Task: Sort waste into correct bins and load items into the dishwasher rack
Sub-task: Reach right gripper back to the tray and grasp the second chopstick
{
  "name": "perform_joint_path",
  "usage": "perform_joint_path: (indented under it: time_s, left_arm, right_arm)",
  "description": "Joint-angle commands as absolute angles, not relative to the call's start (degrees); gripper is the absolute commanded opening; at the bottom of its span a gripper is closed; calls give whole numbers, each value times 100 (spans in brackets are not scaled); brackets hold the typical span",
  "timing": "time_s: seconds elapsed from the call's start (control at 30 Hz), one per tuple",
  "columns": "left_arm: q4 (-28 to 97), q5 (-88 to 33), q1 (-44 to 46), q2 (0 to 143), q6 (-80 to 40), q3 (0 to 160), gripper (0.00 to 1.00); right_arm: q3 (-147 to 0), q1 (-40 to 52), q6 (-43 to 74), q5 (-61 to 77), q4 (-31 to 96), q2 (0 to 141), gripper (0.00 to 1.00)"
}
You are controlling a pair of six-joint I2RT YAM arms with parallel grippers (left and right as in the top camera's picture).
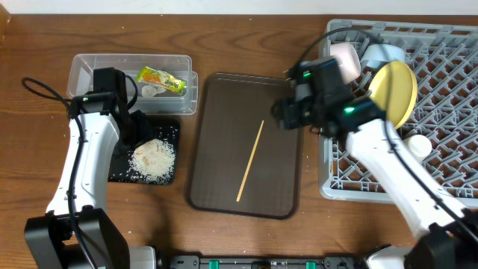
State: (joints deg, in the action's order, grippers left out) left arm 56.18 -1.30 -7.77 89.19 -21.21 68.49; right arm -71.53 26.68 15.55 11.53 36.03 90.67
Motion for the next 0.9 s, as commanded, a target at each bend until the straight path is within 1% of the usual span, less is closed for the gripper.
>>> perform_joint_path:
  time_s: [0.0, 0.1, 0.3, 0.37, 0.5, 0.6, 0.67, 0.8, 0.87]
  left_arm:
    - [5636, -82, -790, 8851, -2174, 6869, 65]
    - [5636, -82, -790, 8851, -2174, 6869, 65]
    - [5636, -82, -792, 8851, -2174, 6869, 65]
    - [5636, -82, -790, 8851, -2174, 6869, 65]
    - [5636, -82, -792, 8851, -2174, 6869, 65]
    - [5636, -82, -790, 8851, -2174, 6869, 65]
    - [5636, -82, -792, 8851, -2174, 6869, 65]
    - [5636, -82, -792, 8851, -2174, 6869, 65]
    - [5636, -82, -790, 8851, -2174, 6869, 65]
  right_arm:
    - [-7190, 3129, 2040, 967, 3614, 9515, 62]
    - [-7190, 3542, 2477, 845, 3614, 9950, 62]
    - [-7190, 4117, 2939, 580, 3621, 10720, 62]
    - [-7190, 4265, 3162, 412, 3645, 10945, 61]
    - [-7190, 4416, 3632, 189, 3800, 11236, 56]
    - [-7190, 4423, 3642, 185, 3948, 11351, 45]
    - [-7190, 4416, 3645, 167, 4016, 11358, 33]
    - [-7190, 4386, 3688, 60, 4014, 11354, 16]
    - [-7194, 4318, 3686, 40, 4023, 11343, 9]
